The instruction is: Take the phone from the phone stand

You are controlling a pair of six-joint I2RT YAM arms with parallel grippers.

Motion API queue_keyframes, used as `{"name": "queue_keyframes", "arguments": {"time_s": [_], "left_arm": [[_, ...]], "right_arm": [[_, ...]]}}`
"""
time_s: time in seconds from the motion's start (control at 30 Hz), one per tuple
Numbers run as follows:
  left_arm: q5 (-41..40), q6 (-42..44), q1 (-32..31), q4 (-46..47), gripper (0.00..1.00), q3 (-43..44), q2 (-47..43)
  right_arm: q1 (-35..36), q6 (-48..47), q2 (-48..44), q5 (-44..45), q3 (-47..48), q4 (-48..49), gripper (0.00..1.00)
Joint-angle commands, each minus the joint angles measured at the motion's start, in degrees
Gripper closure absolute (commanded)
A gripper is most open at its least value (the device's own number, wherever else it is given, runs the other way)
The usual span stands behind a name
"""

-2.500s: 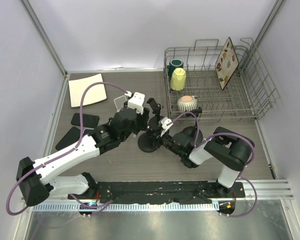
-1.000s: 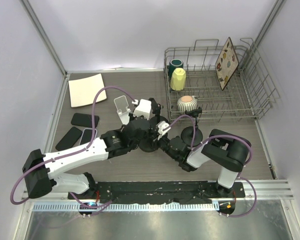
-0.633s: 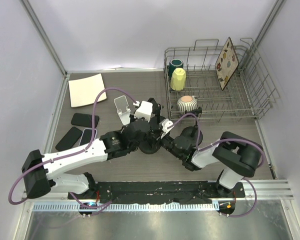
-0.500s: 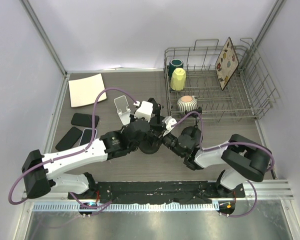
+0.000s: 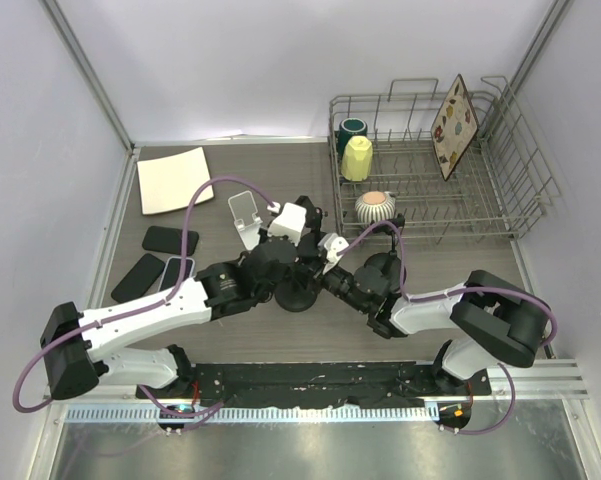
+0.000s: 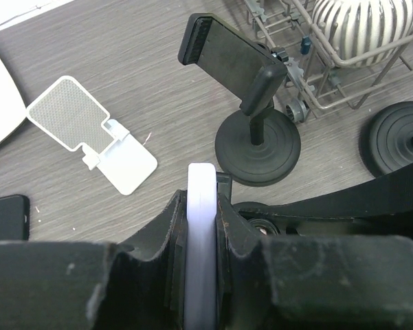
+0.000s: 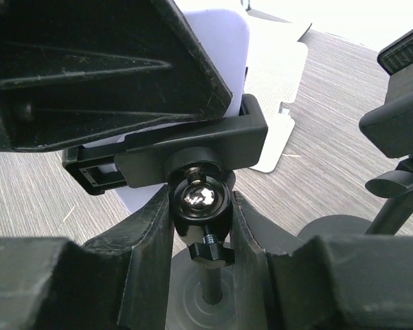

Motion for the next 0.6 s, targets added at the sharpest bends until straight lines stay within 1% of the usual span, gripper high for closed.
{"name": "queue_keyframes", "arguments": {"time_s": [0.0, 0.03, 0.17, 0.3, 0.43, 0.53, 0.57], "left_arm": [[3.0, -4.9, -1.1, -3.0, 1.0, 1.9, -1.4], [3.0, -5.9, -1.2, -3.8, 1.0, 2.1, -1.4], [1.5, -9.7, -3.5, -6.3, 1.0, 2.6, -0.9], [0.3, -13.5, -7.4, -9.0, 1.0, 4.2, 0.6], [-0.4, -17.6, -7.9, -9.9, 1.0, 4.6, -0.3], [-6.1, -20.3, -7.9, -13.9, 1.0, 5.4, -1.4], [-8.1, -22.1, -7.9, -17.4, 1.0, 5.8, -1.4]], "right_arm": [[-0.7, 2.3, 0.8, 9.3, 1.3, 1.5, 0.99], [-0.8, 2.1, 0.8, 11.8, 1.4, 1.3, 0.99], [-0.7, 2.2, 0.8, 17.1, 1.0, 0.7, 0.99], [-0.6, 2.1, 1.4, 19.8, 1.1, 0.0, 0.99], [-0.5, 2.2, 2.0, 21.7, 0.7, 0.4, 0.99], [-0.3, 2.1, 1.9, 24.0, 0.3, 0.4, 0.99], [-0.2, 2.0, 1.8, 24.5, 0.2, 0.2, 0.99]]}}
